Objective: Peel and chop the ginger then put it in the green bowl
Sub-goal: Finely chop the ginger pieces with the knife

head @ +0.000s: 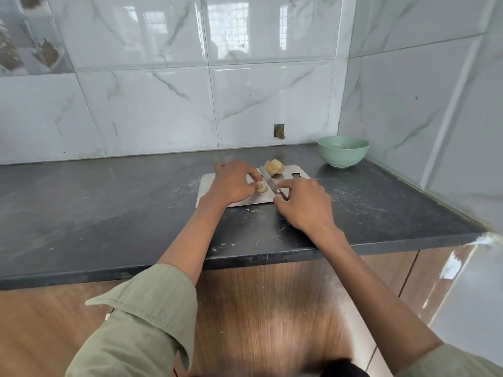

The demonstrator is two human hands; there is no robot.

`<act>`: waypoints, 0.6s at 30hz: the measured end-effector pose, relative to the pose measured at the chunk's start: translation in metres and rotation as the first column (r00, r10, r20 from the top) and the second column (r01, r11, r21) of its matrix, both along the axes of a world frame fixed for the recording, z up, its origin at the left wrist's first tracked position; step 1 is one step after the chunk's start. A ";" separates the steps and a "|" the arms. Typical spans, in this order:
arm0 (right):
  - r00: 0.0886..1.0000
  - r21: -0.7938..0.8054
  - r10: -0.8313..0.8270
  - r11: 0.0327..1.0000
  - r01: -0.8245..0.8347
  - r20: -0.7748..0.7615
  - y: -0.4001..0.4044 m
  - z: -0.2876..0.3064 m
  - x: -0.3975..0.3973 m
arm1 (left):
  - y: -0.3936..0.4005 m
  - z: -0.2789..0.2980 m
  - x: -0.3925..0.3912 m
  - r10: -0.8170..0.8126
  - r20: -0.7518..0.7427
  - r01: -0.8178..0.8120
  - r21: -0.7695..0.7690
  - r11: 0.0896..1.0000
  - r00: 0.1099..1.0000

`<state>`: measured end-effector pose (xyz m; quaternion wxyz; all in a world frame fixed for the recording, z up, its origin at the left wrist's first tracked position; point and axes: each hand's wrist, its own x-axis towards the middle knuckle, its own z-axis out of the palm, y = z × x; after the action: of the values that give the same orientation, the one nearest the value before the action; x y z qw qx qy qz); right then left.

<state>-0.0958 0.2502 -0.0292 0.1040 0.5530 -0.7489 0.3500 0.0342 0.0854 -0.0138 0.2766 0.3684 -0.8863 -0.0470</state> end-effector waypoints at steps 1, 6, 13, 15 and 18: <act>1.000 0.004 0.000 1.000 0.000 -0.002 0.000 -0.001 0.001 | 0.000 0.000 0.000 -0.004 0.011 0.004 0.014 1.000 1.000; 1.000 0.027 -0.012 1.000 0.012 -0.011 -0.003 -0.002 0.002 | -0.001 -0.002 -0.001 -0.007 0.002 0.007 0.049 0.999 1.000; 1.000 0.032 -0.013 0.999 0.014 -0.017 -0.001 0.000 0.004 | 0.000 -0.002 -0.002 -0.003 -0.019 0.005 0.090 0.996 1.000; 1.000 0.034 -0.013 0.999 0.014 -0.017 -0.002 -0.001 0.005 | 0.000 -0.002 -0.001 -0.009 -0.021 0.011 0.090 0.996 1.000; 0.999 0.049 -0.017 0.999 0.018 -0.029 -0.003 -0.003 0.007 | 0.001 -0.003 -0.002 -0.016 -0.033 0.019 0.092 0.996 0.999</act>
<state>-0.0884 0.2475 -0.0321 0.1039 0.5537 -0.7606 0.3227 0.0326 0.0865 -0.0164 0.2733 0.3723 -0.8817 -0.0961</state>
